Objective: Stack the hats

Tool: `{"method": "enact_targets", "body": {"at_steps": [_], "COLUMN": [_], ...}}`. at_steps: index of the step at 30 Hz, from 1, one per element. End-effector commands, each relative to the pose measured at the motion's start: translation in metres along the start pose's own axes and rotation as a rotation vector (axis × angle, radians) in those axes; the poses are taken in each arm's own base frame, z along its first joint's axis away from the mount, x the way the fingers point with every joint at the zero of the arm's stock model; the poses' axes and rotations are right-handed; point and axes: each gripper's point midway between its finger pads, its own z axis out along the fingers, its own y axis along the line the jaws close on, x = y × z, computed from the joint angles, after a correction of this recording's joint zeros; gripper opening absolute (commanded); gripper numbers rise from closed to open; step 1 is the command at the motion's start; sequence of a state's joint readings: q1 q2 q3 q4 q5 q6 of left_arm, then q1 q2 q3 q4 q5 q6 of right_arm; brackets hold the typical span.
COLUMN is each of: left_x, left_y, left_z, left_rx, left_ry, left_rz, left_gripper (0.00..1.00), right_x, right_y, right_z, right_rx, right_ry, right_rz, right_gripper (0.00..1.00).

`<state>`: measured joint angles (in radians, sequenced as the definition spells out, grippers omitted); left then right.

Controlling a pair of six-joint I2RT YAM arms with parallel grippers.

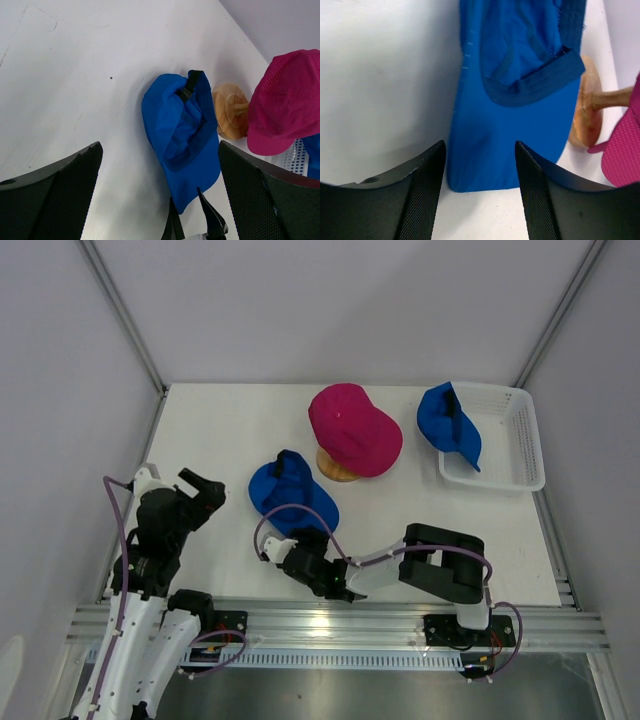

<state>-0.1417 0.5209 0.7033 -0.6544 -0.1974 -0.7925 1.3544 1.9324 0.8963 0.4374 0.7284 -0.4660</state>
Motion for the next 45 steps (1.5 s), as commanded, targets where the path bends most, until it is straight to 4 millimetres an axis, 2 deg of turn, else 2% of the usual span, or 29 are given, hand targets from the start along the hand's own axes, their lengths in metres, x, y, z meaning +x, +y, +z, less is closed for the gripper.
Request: {"method": "enact_targets", "body": {"at_steps": [1, 10, 12, 13, 14, 16, 17, 18, 21, 23, 24, 25, 26, 27, 28, 29, 30, 31, 32, 33, 34, 35, 36, 38, 39, 40, 41, 42, 45], "left_x": [-0.007, -0.004, -0.006, -0.005, -0.005, -0.003, -0.002, -0.002, -0.001, -0.003, -0.004, -0.006, -0.008, -0.010, -0.011, -0.013, -0.015, -0.016, -0.018, -0.019, -0.022, -0.023, -0.025, -0.031, -0.034, -0.038, -0.040, -0.041, -0.042], "left_y": [-0.005, -0.007, -0.010, -0.009, -0.010, -0.008, -0.007, -0.007, -0.005, -0.007, -0.008, -0.007, -0.009, -0.009, -0.010, -0.011, -0.012, -0.013, -0.016, -0.017, -0.019, -0.021, -0.023, -0.027, -0.028, -0.030, -0.030, -0.031, -0.030], "left_z": [-0.004, -0.005, -0.004, -0.003, -0.002, 0.000, 0.001, 0.002, 0.003, 0.001, 0.000, -0.001, -0.004, -0.005, -0.006, -0.008, -0.010, -0.011, -0.013, -0.016, -0.019, -0.021, -0.023, -0.030, -0.033, -0.036, -0.038, -0.039, -0.040], "left_rx": [0.029, 0.054, 0.064, 0.061, 0.065, 0.061, 0.056, 0.054, 0.045, 0.055, 0.057, 0.057, 0.065, 0.068, 0.071, 0.077, 0.084, 0.090, 0.105, 0.115, 0.124, 0.133, 0.140, 0.162, 0.166, 0.175, 0.179, 0.180, 0.180], "left_ry": [-0.025, -0.017, -0.026, -0.027, -0.027, -0.018, -0.015, -0.017, -0.015, -0.021, -0.023, -0.031, -0.040, -0.048, -0.055, -0.062, -0.072, -0.077, -0.079, -0.084, -0.093, -0.093, -0.099, -0.123, -0.135, -0.149, -0.158, -0.162, -0.170], "left_rz": [0.012, 0.008, 0.006, 0.007, 0.006, 0.011, 0.013, 0.013, 0.018, 0.022, 0.023, 0.024, 0.024, 0.023, 0.023, 0.024, 0.024, 0.029, 0.034, 0.037, 0.047, 0.051, 0.054, 0.066, 0.066, 0.071, 0.070, 0.071, 0.075], "left_gripper": [0.99, 0.99, 0.99, 0.99, 1.00, 1.00, 1.00, 0.99, 1.00, 0.99, 1.00, 1.00, 0.99, 1.00, 0.99, 0.99, 1.00, 0.99, 0.99, 0.99, 1.00, 0.99, 1.00, 0.99, 0.99, 0.99, 1.00, 1.00, 0.99], "right_x": [0.008, 0.056, 0.060, 0.063, 0.059, 0.046, 0.041, 0.020, -0.015, -0.051, -0.061, -0.075, -0.091, -0.102, -0.094, -0.115, -0.116, -0.113, -0.098, -0.096, -0.104, -0.097, -0.094, -0.104, -0.093, -0.091, -0.096, -0.088, -0.094], "right_y": [-0.016, -0.009, -0.005, -0.004, -0.004, -0.008, -0.009, -0.013, -0.019, -0.045, -0.046, -0.080, -0.082, -0.099, -0.142, -0.170, -0.195, -0.219, -0.248, -0.262, -0.282, -0.297, -0.300, -0.317, -0.321, -0.323, -0.330, -0.322, -0.313], "right_z": [0.007, 0.004, 0.002, 0.001, 0.002, 0.002, 0.001, -0.002, -0.011, -0.025, -0.032, -0.041, -0.053, -0.063, -0.059, -0.087, -0.094, -0.097, -0.098, -0.100, -0.106, -0.107, -0.098, -0.101, -0.085, -0.081, -0.087, -0.072, -0.084], "right_rx": [0.093, 0.113, 0.095, 0.087, 0.082, 0.070, 0.060, 0.032, -0.058, -0.087, -0.158, -0.161, -0.292, -0.350, -0.324, -0.422, -0.445, -0.443, -0.451, -0.465, -0.495, -0.517, -0.543, -0.616, -0.629, -0.665, -0.764, -0.826, -1.064], "right_ry": [0.024, 0.161, 0.158, 0.157, 0.141, 0.103, 0.083, 0.021, -0.078, -0.163, -0.183, -0.237, -0.294, -0.336, -0.366, -0.499, -0.509, -0.527, -0.536, -0.543, -0.569, -0.566, -0.548, -0.570, -0.540, -0.528, -0.533, -0.487, -0.494], "right_rz": [0.020, 0.065, 0.072, 0.070, 0.085, 0.121, 0.147, 0.198, 0.308, 0.412, 0.474, 0.563, 0.612, 0.747, 0.874, 0.959, 1.136, 1.204, 1.250, 1.284, 1.333, 1.355, 1.382, 1.453, 1.505, 1.546, 1.617, 1.684, 1.737], "right_gripper": [0.60, 0.61, 0.55, 0.48, 0.30, 0.11, 0.06, 0.00, 0.00, 0.00, 0.00, 0.00, 0.00, 0.00, 0.00, 0.00, 0.00, 0.00, 0.00, 0.00, 0.00, 0.00, 0.00, 0.00, 0.00, 0.00, 0.00, 0.00, 0.00]}}
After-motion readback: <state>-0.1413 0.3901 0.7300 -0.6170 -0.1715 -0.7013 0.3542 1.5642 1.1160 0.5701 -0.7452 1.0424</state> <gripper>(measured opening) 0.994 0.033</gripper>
